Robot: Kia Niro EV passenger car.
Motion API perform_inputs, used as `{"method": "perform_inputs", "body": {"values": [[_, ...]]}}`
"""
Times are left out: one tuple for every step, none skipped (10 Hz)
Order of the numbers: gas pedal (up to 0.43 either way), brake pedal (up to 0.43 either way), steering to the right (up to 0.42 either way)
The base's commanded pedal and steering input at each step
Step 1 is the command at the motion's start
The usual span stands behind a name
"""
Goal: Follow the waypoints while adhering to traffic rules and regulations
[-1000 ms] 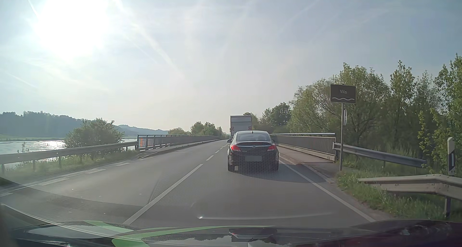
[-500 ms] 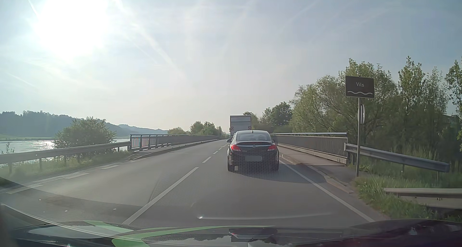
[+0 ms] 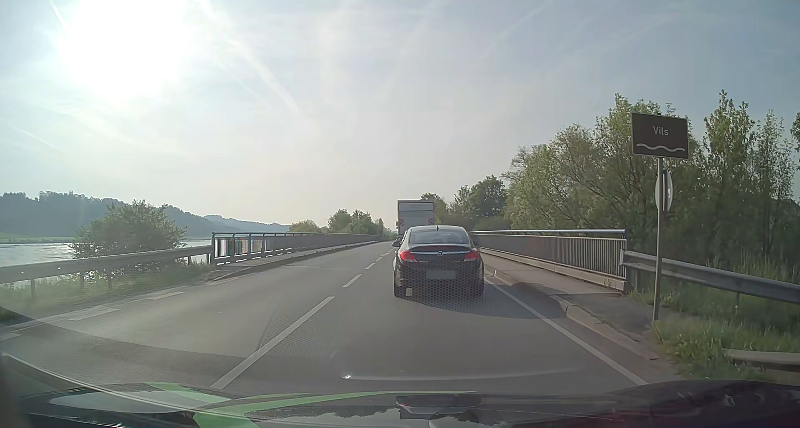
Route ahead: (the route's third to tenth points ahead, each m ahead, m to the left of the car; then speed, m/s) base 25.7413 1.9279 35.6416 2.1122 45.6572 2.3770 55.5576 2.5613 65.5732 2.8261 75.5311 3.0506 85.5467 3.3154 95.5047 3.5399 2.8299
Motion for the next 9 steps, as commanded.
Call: {"method": "perform_inputs", "body": {"values": [[0.008, 0.0, 0.001], [0.008, 0.0, 0.001], [0.008, 0.0, 0.001], [0.008, 0.0, 0.001], [0.008, 0.0, 0.001], [0.008, 0.0, 0.001], [0.008, 0.0, 0.001], [0.008, 0.0, 0.001], [0.008, 0.0, 0.001]]}}
